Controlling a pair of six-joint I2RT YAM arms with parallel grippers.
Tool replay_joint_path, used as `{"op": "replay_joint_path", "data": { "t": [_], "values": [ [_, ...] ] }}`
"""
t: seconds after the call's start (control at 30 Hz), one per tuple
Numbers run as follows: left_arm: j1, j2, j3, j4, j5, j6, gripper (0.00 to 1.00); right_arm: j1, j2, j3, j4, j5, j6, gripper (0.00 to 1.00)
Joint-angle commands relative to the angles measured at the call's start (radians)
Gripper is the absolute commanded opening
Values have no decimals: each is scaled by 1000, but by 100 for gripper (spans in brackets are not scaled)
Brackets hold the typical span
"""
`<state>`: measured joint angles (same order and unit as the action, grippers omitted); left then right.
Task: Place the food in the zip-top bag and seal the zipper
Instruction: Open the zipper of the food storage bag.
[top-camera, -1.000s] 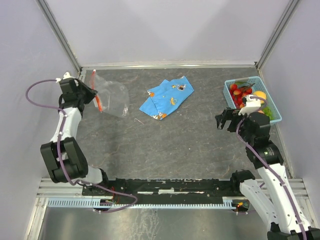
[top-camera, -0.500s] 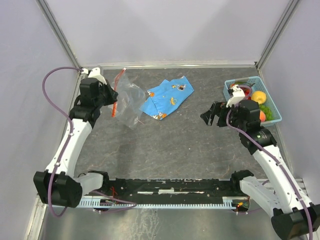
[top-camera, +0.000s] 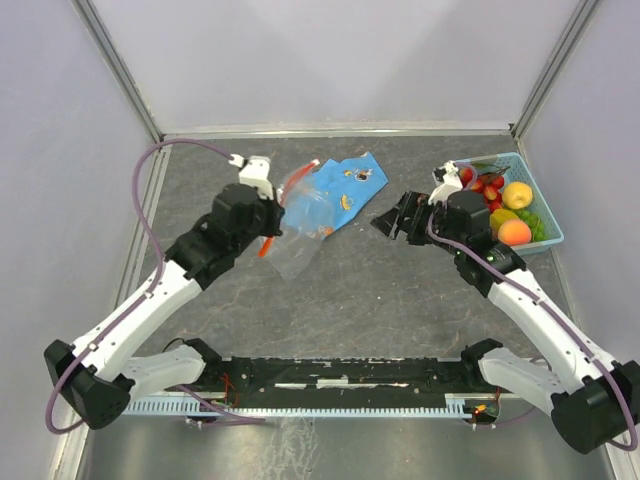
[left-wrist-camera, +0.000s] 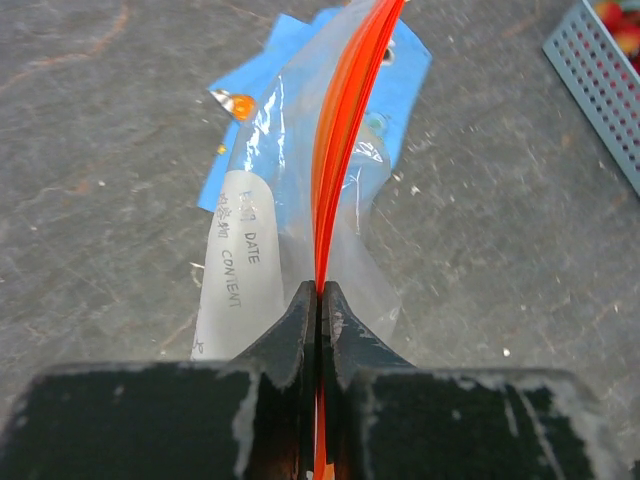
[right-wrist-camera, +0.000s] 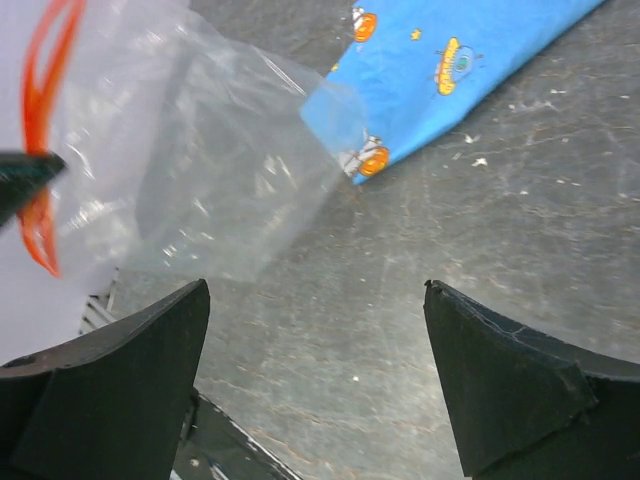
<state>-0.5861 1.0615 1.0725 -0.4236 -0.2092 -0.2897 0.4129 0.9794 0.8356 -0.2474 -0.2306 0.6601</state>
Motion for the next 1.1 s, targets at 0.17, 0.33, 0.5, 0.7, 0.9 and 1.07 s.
{"op": "replay_joint_path", "data": {
  "t": [0.17,0.33,0.5,0.7,0.9,1.07],
  "values": [
    [-346,64,-8,73,-393,-10,3,62,35,-70,262,124,269,93],
    [-482,153,28,93,-545,3,3,70,35,-98,318,167,339,93],
    [-546,229,41,134,-593,16,3,78,89,-94,392,115,388,92],
    [-577,282,69,147,-602,41,3,90,114,-119,409,134,443,84],
    [-600,306,76,148,-601,44,3,95,144,-137,452,105,476,73],
    [-613,321,78,147,-599,45,3,97,156,-151,508,94,497,69]
  ]
}}
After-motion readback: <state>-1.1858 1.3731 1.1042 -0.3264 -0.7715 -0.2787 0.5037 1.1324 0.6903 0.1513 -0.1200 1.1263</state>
